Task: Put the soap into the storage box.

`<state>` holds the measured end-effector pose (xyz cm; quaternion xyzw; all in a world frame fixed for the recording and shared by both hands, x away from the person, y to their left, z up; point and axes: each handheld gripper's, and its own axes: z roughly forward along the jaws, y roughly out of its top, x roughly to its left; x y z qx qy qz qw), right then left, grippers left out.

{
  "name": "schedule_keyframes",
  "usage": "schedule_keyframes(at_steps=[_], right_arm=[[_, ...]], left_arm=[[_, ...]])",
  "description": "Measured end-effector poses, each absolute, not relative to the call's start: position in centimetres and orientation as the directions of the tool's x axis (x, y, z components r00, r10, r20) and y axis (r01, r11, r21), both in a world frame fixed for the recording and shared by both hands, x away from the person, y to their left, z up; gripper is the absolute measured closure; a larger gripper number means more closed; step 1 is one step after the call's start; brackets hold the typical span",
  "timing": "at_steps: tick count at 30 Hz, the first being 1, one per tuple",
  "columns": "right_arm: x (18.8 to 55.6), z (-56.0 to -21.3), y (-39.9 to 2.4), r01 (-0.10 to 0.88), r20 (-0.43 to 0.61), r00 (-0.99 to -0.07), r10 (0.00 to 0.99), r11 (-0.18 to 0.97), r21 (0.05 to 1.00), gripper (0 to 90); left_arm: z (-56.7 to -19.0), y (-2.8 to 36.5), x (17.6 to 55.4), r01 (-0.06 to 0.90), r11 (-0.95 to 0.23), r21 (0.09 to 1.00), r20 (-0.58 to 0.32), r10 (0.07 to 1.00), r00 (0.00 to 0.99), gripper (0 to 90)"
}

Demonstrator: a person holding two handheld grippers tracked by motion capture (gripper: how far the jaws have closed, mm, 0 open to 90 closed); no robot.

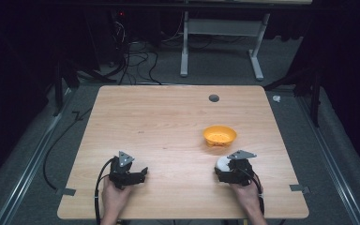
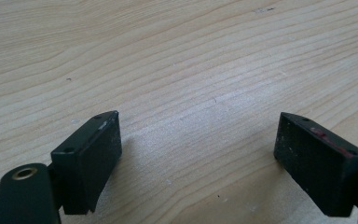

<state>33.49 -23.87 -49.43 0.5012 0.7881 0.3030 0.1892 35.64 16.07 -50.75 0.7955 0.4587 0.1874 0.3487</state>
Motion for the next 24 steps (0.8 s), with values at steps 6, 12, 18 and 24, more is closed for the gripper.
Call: schedule_keyframes(at_steps=[6,12,18,24], right_arm=[[33.3,-49.1,-24.0,0.669,0.012,-0.420,0.907,0.301,0.679,23.6],[33.3,-48.9,-24.0,0.666,0.019,-0.422,0.906,0.296,0.685,23.6],[33.3,-48.4,-23.9,0.662,0.022,-0.430,0.903,0.298,0.688,23.7],[33.2,-47.6,-23.8,0.647,0.019,-0.442,0.897,0.304,0.700,23.7]], left_arm=[[-50.8,16.1,35.6,0.599,-0.336,0.727,-0.022,0.861,0.509,15.3],[-50.8,16.1,35.6,0.599,-0.336,0.727,-0.022,0.861,0.509,15.3],[-50.8,16.1,35.6,0.599,-0.336,0.727,-0.022,0.861,0.509,15.3],[-50.8,16.1,35.6,0.599,-0.336,0.727,-0.022,0.861,0.509,15.3]])
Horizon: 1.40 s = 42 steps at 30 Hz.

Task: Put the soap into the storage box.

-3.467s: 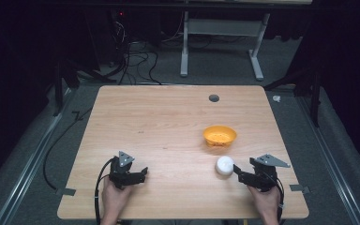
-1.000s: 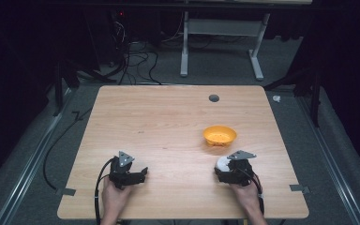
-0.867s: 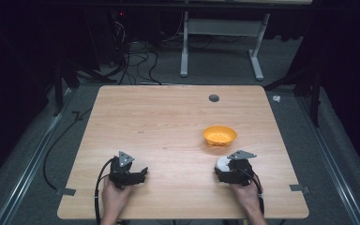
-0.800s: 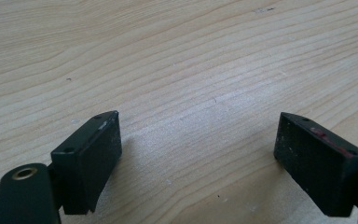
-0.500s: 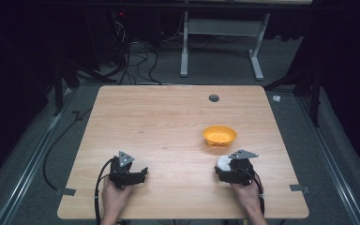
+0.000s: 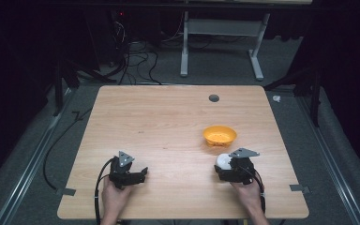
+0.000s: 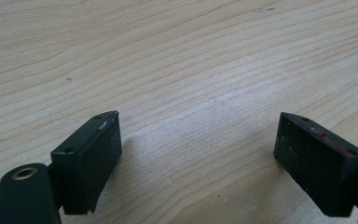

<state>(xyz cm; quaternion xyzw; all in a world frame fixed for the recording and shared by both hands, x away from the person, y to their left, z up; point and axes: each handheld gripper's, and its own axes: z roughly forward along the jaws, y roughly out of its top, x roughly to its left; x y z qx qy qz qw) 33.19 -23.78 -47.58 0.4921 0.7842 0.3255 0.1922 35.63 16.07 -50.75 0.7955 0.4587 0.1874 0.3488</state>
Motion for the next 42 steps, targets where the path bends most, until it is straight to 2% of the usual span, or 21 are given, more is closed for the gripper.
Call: schedule_keyframes(at_steps=[42], right_arm=[[35.1,-42.8,-24.8,0.623,0.084,-0.446,0.891,0.242,0.744,23.7]], left_arm=[[-50.8,16.1,35.6,0.599,-0.336,0.727,-0.022,0.860,0.509,15.4]])
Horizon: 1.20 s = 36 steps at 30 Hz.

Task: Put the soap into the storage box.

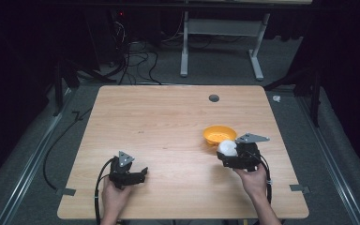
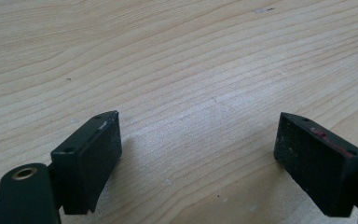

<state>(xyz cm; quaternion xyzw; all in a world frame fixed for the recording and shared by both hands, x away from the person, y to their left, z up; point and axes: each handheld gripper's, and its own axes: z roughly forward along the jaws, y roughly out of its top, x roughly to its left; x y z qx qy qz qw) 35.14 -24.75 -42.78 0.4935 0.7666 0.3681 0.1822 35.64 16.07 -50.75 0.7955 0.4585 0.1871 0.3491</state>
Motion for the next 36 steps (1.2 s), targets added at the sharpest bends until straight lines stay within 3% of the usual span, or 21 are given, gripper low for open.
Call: schedule_keyframes(at_steps=[36], right_arm=[[38.6,-40.9,-25.3,0.635,0.094,-0.432,0.897,0.228,0.738,23.8]], left_arm=[[-50.8,16.1,35.6,0.599,-0.336,0.727,-0.022,0.860,0.510,15.3]])
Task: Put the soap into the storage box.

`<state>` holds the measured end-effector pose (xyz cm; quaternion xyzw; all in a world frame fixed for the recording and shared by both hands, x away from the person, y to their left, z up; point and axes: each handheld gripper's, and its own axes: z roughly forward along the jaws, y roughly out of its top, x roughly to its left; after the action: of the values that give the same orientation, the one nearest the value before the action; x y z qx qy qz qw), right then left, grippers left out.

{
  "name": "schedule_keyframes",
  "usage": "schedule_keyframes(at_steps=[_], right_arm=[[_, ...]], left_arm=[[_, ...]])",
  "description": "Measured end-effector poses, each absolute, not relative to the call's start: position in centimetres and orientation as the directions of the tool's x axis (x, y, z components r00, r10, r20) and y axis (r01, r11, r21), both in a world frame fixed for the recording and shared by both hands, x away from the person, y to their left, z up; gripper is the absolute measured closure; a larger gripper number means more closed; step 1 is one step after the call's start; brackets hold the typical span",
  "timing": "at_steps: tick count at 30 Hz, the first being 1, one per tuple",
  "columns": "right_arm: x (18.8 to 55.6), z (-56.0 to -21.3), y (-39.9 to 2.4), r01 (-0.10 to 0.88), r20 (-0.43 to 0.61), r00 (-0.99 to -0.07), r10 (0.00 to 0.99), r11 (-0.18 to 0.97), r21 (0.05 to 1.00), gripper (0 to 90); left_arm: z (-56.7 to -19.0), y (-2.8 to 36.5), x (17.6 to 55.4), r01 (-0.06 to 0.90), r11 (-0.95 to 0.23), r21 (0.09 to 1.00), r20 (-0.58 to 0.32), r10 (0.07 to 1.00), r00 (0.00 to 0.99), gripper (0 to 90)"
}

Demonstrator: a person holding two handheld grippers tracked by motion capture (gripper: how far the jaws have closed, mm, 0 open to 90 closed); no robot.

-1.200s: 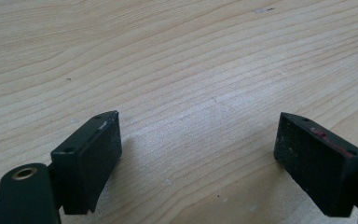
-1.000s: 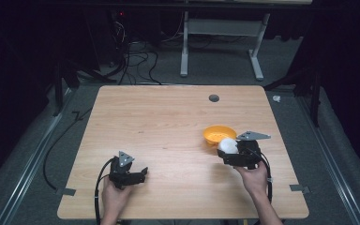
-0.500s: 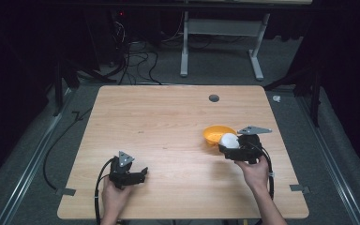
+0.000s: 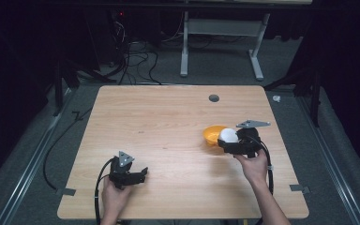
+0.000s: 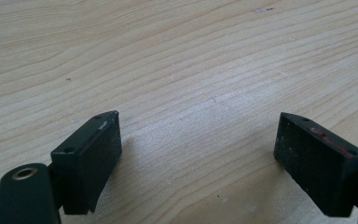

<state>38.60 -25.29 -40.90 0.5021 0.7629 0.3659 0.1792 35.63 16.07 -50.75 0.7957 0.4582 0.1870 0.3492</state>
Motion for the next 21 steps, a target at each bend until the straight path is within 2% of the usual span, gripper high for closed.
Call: schedule_keyframes(at_steps=[21], right_arm=[[41.5,-41.4,-24.6,0.663,0.098,-0.412,0.906,0.224,0.714,23.7]], left_arm=[[-50.8,16.1,35.6,0.599,-0.336,0.727,-0.023,0.860,0.510,15.3]])
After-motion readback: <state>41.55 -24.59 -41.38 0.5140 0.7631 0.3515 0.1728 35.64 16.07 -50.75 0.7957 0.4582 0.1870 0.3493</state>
